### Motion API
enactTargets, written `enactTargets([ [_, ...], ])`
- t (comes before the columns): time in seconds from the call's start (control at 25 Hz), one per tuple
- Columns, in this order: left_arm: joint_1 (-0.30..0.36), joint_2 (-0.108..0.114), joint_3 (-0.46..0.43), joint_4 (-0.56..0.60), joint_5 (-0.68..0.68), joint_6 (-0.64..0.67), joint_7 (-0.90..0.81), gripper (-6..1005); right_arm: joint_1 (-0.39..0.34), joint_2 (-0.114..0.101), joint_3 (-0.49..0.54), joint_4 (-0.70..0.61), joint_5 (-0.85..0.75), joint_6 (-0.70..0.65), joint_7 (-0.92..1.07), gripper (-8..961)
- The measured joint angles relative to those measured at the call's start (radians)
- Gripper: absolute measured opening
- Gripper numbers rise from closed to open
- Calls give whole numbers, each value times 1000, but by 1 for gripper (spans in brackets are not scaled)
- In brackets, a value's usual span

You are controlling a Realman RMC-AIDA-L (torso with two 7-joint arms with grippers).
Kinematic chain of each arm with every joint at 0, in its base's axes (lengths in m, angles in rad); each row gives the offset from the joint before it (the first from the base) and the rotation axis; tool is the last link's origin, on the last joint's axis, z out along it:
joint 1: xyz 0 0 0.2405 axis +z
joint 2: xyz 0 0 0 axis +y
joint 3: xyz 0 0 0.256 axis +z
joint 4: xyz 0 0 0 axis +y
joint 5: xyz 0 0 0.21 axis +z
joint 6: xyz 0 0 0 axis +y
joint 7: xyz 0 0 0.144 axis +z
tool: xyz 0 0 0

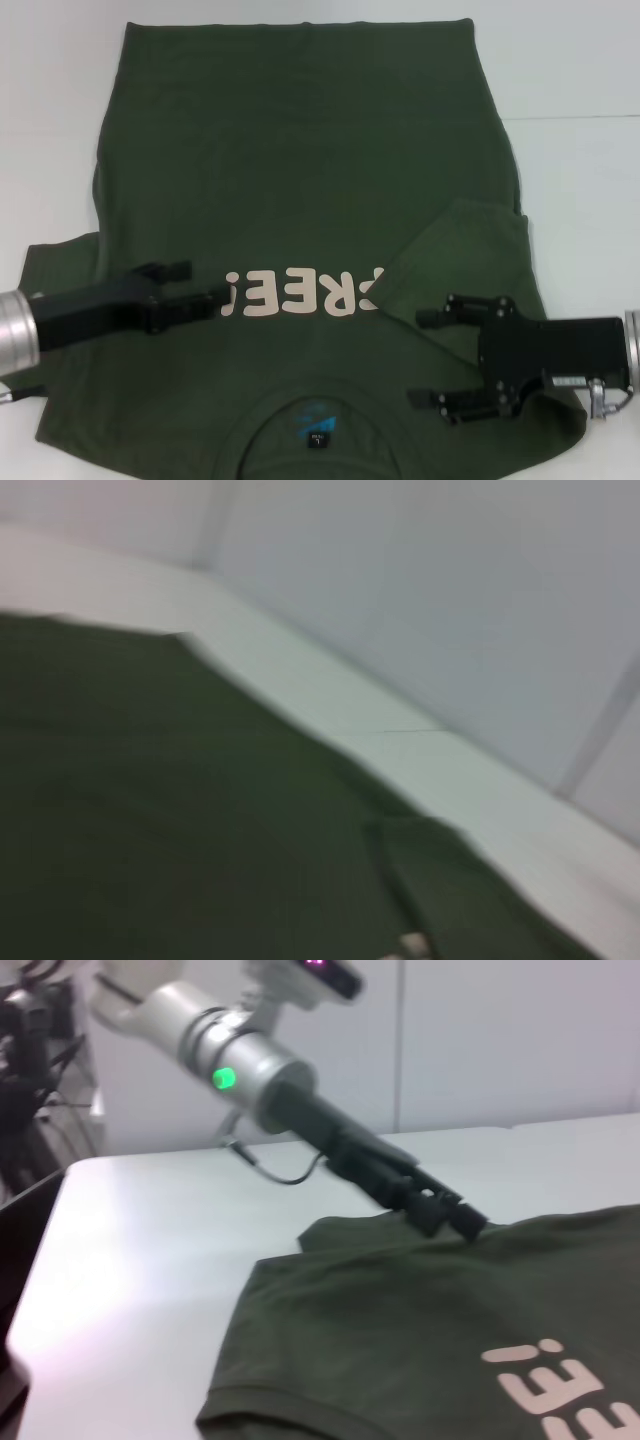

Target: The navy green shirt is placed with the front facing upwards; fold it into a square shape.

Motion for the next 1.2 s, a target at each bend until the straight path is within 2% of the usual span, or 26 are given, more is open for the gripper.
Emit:
enactTargets([
  [0.16,37,0,2,73,22,-44,-120,905,-9,-2,4,18,-5,-12,-40,905],
  [0.36,87,-10,4,252,121,-35,-359,905,-2,2,11,40,-6,-1,-53,904],
  [0.6,131,-15,0,477,185,47,-653,904,30,4,3,85,-5,39,-61,903],
  [0.8,131,-14,-5,651,291,92,-878,904,48,4,2,111,-5,56,-70,902],
  [1.0,115,-6,-21,690,360,100,-1011,904,48,4,3,134,-2,73,-84,901],
  [1.2,95,0,-19,647,422,107,-1041,904,49,4,4,161,2,90,-98,900],
])
